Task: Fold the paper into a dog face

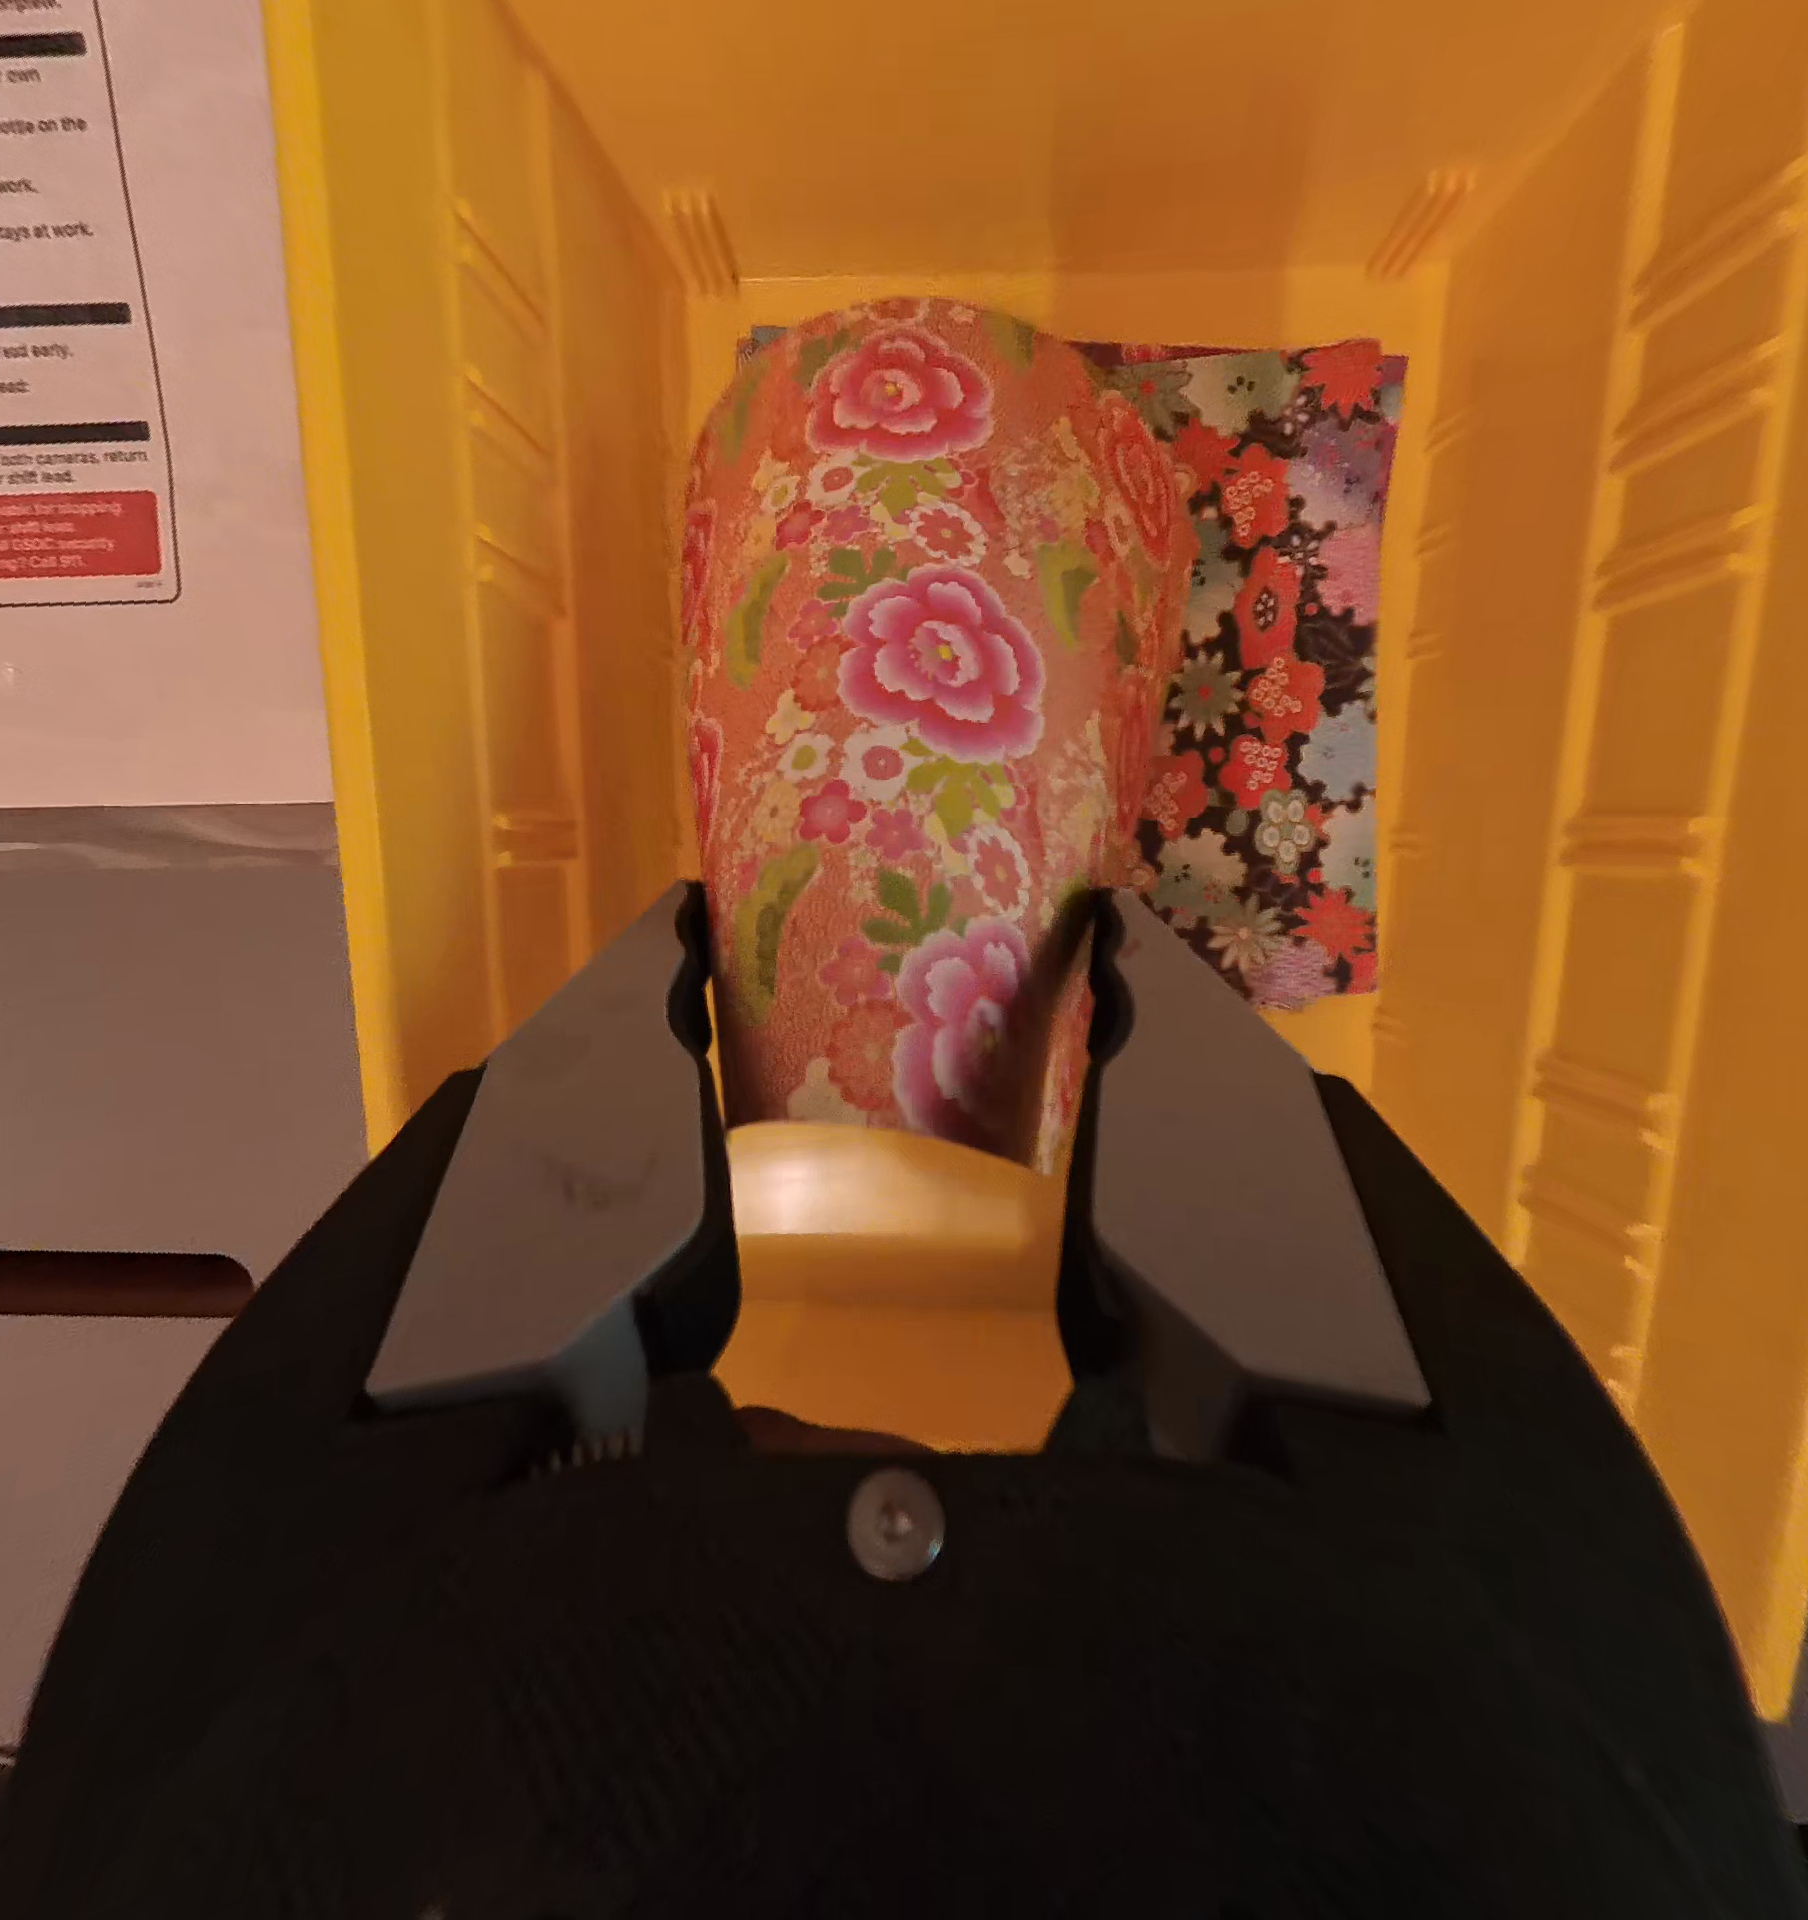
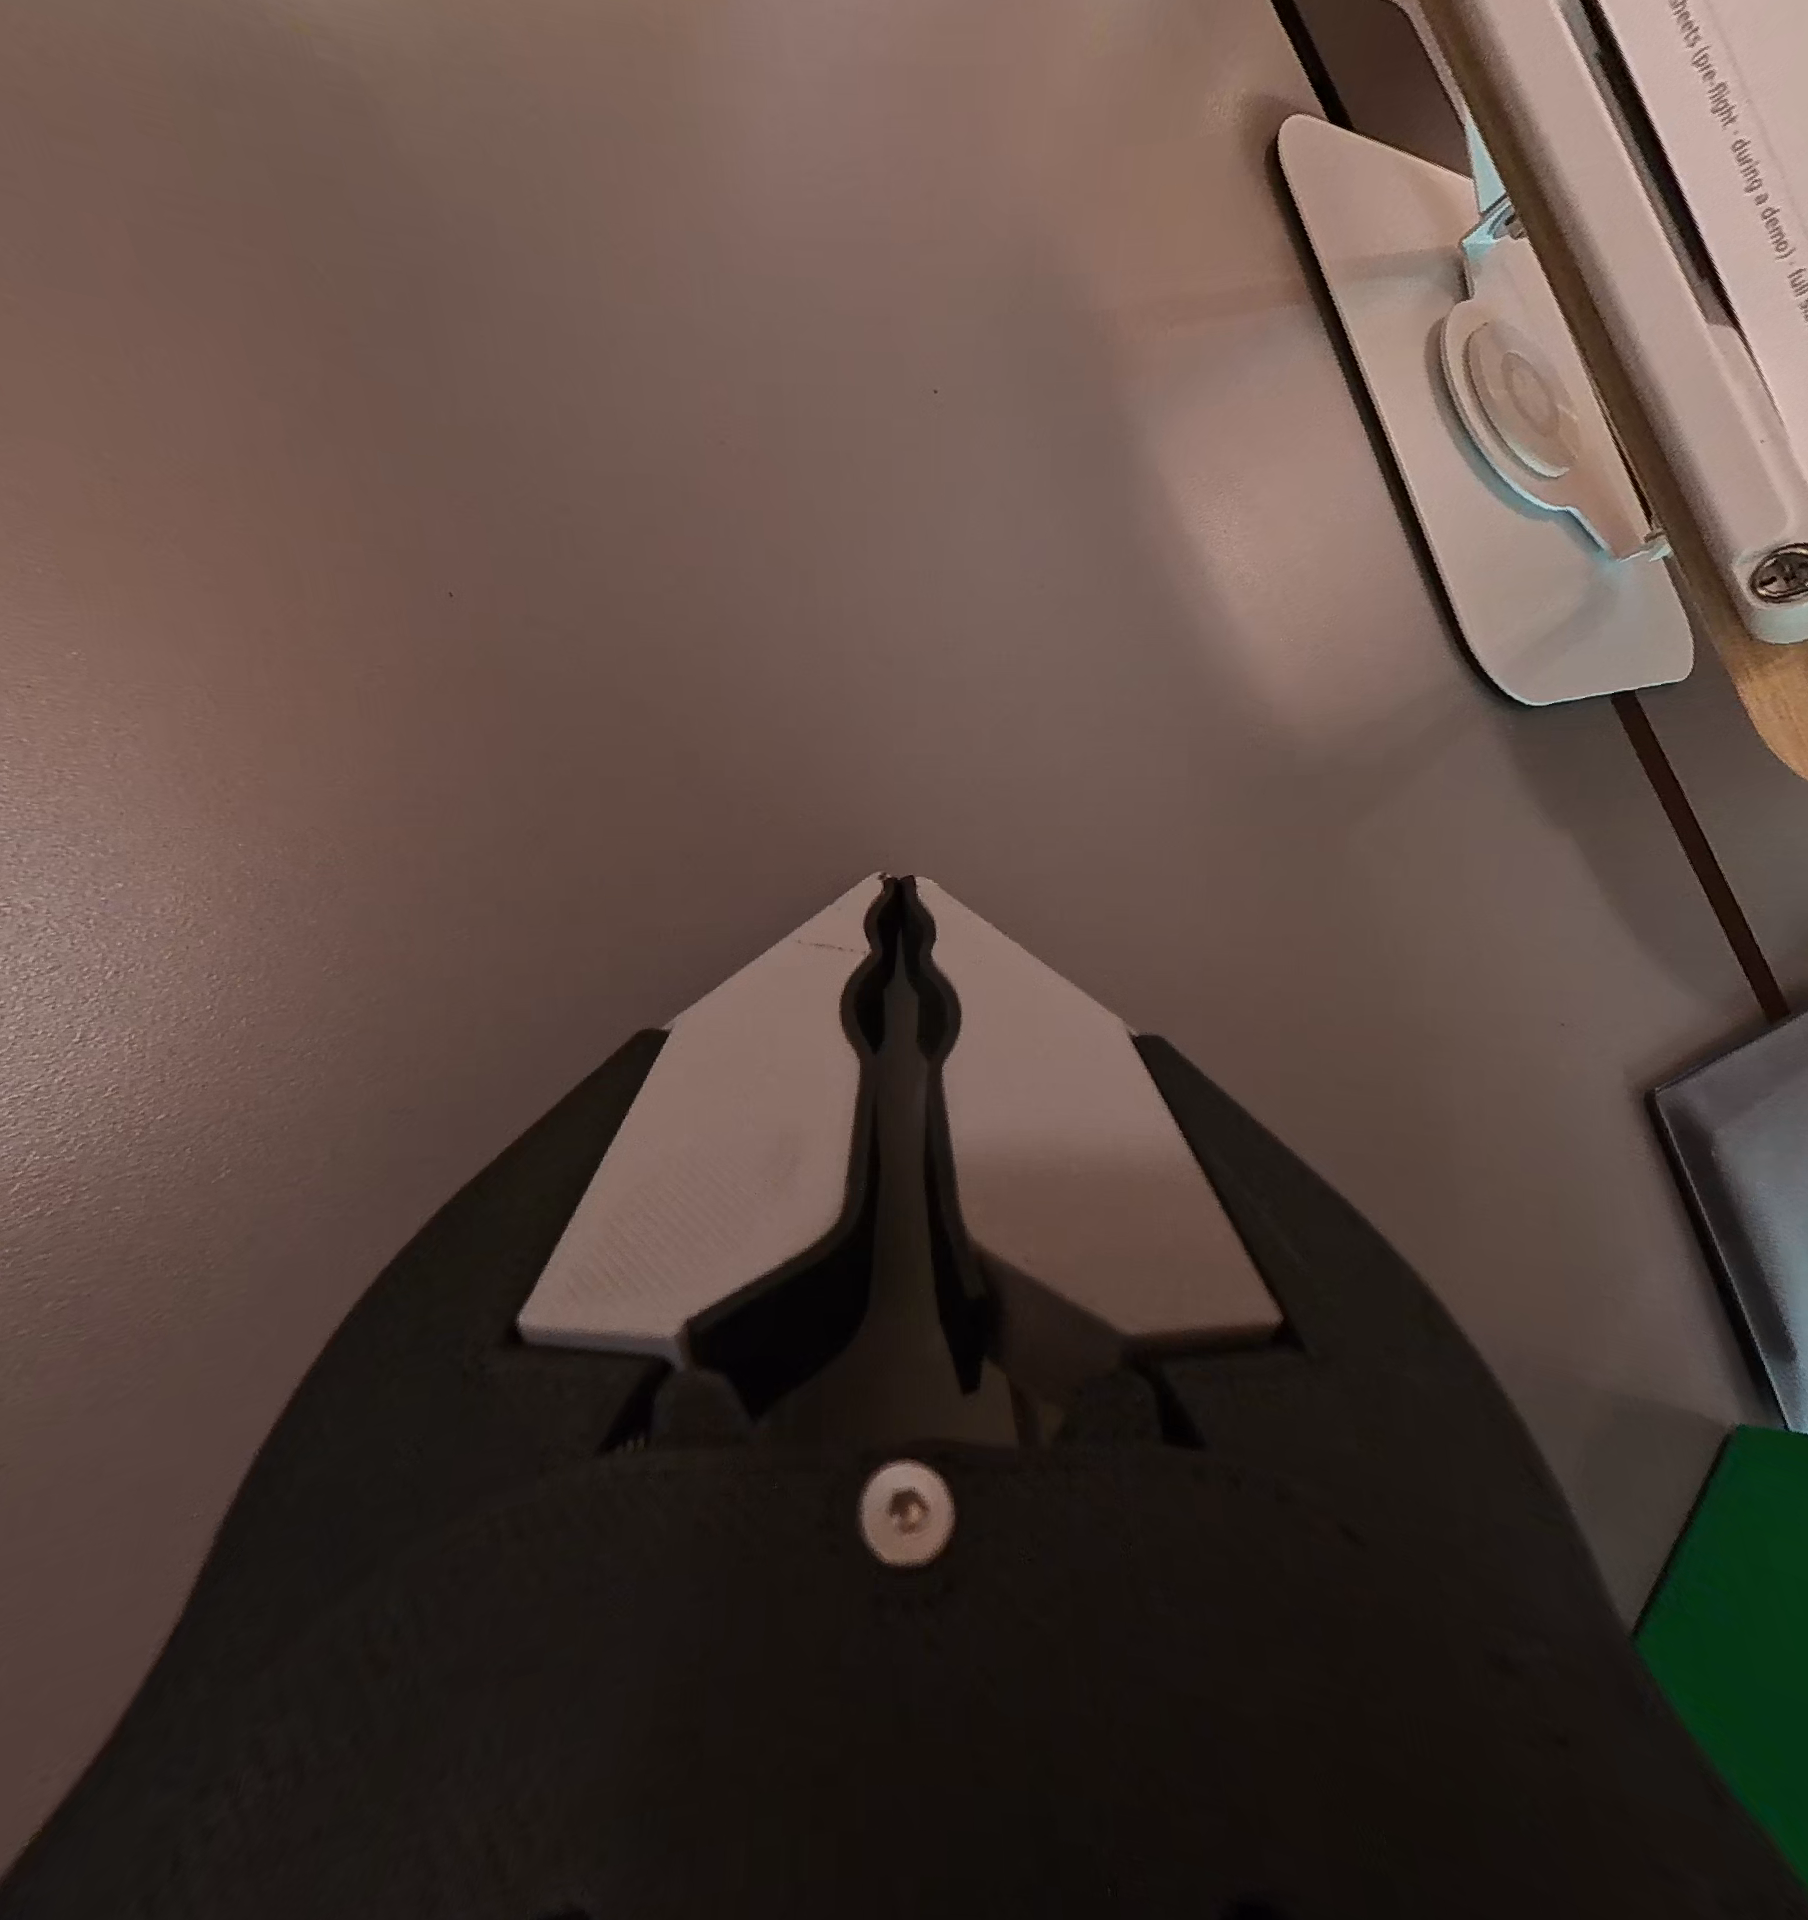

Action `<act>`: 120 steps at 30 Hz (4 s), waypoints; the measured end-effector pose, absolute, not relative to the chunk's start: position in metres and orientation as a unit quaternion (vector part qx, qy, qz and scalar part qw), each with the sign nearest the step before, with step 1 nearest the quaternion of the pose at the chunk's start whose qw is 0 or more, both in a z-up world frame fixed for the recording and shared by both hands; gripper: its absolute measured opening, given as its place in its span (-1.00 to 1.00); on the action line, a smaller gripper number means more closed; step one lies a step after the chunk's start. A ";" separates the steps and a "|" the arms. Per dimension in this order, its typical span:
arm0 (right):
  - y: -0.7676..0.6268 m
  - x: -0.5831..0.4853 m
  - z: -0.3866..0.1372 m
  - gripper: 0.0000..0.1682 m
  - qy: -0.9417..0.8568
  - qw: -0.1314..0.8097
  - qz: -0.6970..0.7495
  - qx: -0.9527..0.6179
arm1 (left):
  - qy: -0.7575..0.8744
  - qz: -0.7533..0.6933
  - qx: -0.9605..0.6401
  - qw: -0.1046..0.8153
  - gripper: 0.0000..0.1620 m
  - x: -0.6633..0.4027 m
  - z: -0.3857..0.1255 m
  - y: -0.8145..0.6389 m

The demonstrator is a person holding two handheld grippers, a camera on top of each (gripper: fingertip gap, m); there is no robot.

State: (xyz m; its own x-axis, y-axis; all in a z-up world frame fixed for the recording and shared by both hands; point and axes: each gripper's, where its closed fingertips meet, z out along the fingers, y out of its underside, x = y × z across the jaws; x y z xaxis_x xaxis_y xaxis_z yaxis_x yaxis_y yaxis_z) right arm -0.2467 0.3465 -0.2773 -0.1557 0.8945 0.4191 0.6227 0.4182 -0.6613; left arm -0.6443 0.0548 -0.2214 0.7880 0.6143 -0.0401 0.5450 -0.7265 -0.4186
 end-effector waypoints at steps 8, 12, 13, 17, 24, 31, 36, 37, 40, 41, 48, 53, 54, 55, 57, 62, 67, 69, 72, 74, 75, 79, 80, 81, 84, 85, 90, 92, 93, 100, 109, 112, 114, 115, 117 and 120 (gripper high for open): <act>0.346 -0.247 -0.277 -1.00 -0.741 0.400 0.170 -0.512 | -0.305 0.120 -0.916 0.233 -0.39 -0.650 -0.191 0.057; 0.346 -0.246 -0.277 -1.00 -0.741 0.401 0.169 -0.512 | -0.298 0.135 -0.907 0.267 -0.53 -0.652 -0.169 0.060; 0.346 -0.246 -0.277 -1.00 -0.741 0.401 0.169 -0.512 | -0.299 0.135 -0.905 0.272 -0.50 -0.652 -0.165 0.060; 0.346 -0.246 -0.277 -1.00 -0.741 0.402 0.168 -0.511 | -0.288 0.116 -0.898 0.312 -0.40 -0.642 -0.140 0.069; 0.339 -0.248 -0.273 -0.87 -0.737 0.399 0.188 -0.512 | -0.203 0.046 -0.873 0.440 -0.83 -0.578 -0.080 0.112; 0.337 -0.247 -0.274 -0.88 -0.738 0.398 0.185 -0.512 | -0.100 0.142 -0.900 0.400 -1.00 -0.552 -0.092 0.130; 0.330 -0.250 -0.270 -0.81 -0.737 0.391 0.212 -0.509 | 0.029 0.149 -0.883 0.444 -0.94 -0.492 -0.078 0.158; 0.324 -0.251 -0.267 -0.76 -0.734 0.386 0.232 -0.508 | 0.064 0.151 -0.874 0.457 -0.95 -0.474 -0.073 0.165; 0.299 -0.253 -0.251 -0.64 -0.726 0.361 0.322 -0.489 | 0.177 0.153 -0.836 0.497 -1.00 -0.408 -0.064 0.184; 0.291 -0.253 -0.245 -0.62 -0.723 0.353 0.350 -0.480 | 0.217 0.151 -0.819 0.509 -1.00 -0.383 -0.063 0.189; 0.252 -0.239 -0.190 -0.29 -0.671 0.295 0.538 -0.417 | 0.370 0.067 -0.733 0.567 -1.00 -0.241 -0.101 0.216; 0.256 -0.222 -0.149 -0.21 -0.604 0.280 0.640 -0.383 | 0.365 -0.023 -0.715 0.595 -1.00 -0.207 -0.140 0.234; 0.260 -0.219 -0.144 -0.31 -0.595 0.285 0.649 -0.379 | 0.358 -0.034 -0.718 0.597 -1.00 -0.208 -0.146 0.238; 0.262 -0.216 -0.141 -0.49 -0.589 0.287 0.658 -0.371 | 0.348 -0.045 -0.721 0.598 -0.98 -0.210 -0.152 0.240; 0.266 -0.213 -0.136 -0.74 -0.578 0.288 0.672 -0.363 | 0.324 -0.069 -0.724 0.605 -0.89 -0.214 -0.159 0.245; 0.286 -0.219 -0.143 -0.90 -0.564 0.293 0.659 -0.402 | 0.272 -0.106 -0.731 0.617 -0.63 -0.231 -0.167 0.254; 0.297 -0.220 -0.143 -0.88 -0.545 0.292 0.664 -0.421 | 0.203 -0.137 -0.758 0.604 -0.52 -0.255 -0.177 0.258; 0.301 -0.221 -0.144 -0.88 -0.544 0.305 0.654 -0.429 | 0.178 -0.219 -0.743 0.608 -0.52 -0.247 -0.171 0.252; 0.308 -0.224 -0.146 -0.88 -0.538 0.327 0.638 -0.444 | 0.148 -0.315 -0.722 0.598 -0.52 -0.238 -0.163 0.247; 0.310 -0.224 -0.146 -0.88 -0.533 0.333 0.635 -0.449 | 0.137 -0.338 -0.718 0.593 -0.51 -0.236 -0.163 0.248; 0.310 -0.225 -0.146 -0.88 -0.532 0.335 0.634 -0.451 | 0.134 -0.342 -0.718 0.592 -0.51 -0.235 -0.164 0.249; 0.307 -0.230 -0.148 -0.86 -0.532 0.347 0.622 -0.458 | 0.147 -0.326 -0.732 0.581 -0.43 -0.225 -0.175 0.254; 0.305 -0.231 -0.148 -0.85 -0.534 0.351 0.619 -0.458 | 0.151 -0.321 -0.735 0.578 -0.43 -0.222 -0.178 0.255; 0.303 -0.233 -0.148 -0.85 -0.536 0.353 0.616 -0.457 | 0.155 -0.321 -0.739 0.571 -0.43 -0.218 -0.181 0.255; 0.295 -0.236 -0.147 -0.84 -0.538 0.355 0.616 -0.452 | 0.157 -0.315 -0.760 0.547 -0.42 -0.210 -0.196 0.260; 0.292 -0.237 -0.146 -0.82 -0.539 0.353 0.618 -0.450 | 0.162 -0.314 -0.765 0.539 -0.43 -0.208 -0.201 0.261; 0.286 -0.241 -0.151 -0.67 -0.556 0.360 0.600 -0.448 | 0.211 -0.314 -0.751 0.541 -1.00 -0.196 -0.201 0.253; 0.287 -0.239 -0.149 -0.61 -0.551 0.356 0.609 -0.446 | 0.220 -0.322 -0.743 0.543 -1.00 -0.195 -0.197 0.250; 0.288 -0.238 -0.147 -0.60 -0.546 0.352 0.616 -0.446 | 0.222 -0.330 -0.738 0.546 -1.00 -0.195 -0.194 0.248; 0.300 -0.229 -0.135 -0.50 -0.512 0.339 0.654 -0.442 | 0.283 -0.513 -0.622 0.520 -1.00 -0.175 -0.153 0.197; 0.316 -0.225 -0.136 -0.48 -0.473 0.305 0.687 -0.460 | 0.135 -0.441 -0.709 0.533 -1.00 -0.230 -0.178 0.244; 0.319 -0.226 -0.140 -0.47 -0.473 0.307 0.680 -0.468 | 0.100 -0.433 -0.721 0.532 -1.00 -0.245 -0.186 0.252; 0.321 -0.226 -0.140 -0.47 -0.475 0.312 0.675 -0.471 | 0.096 -0.437 -0.714 0.538 -1.00 -0.247 -0.183 0.252; 0.321 -0.226 -0.141 -0.47 -0.477 0.315 0.672 -0.471 | 0.094 -0.432 -0.713 0.543 -1.00 -0.249 -0.182 0.253; 0.322 -0.226 -0.142 -0.46 -0.483 0.325 0.661 -0.473 | 0.093 -0.416 -0.712 0.558 -1.00 -0.253 -0.180 0.254; 0.321 -0.228 -0.147 -0.40 -0.506 0.350 0.628 -0.477 | 0.069 -0.402 -0.698 0.588 -1.00 -0.266 -0.171 0.257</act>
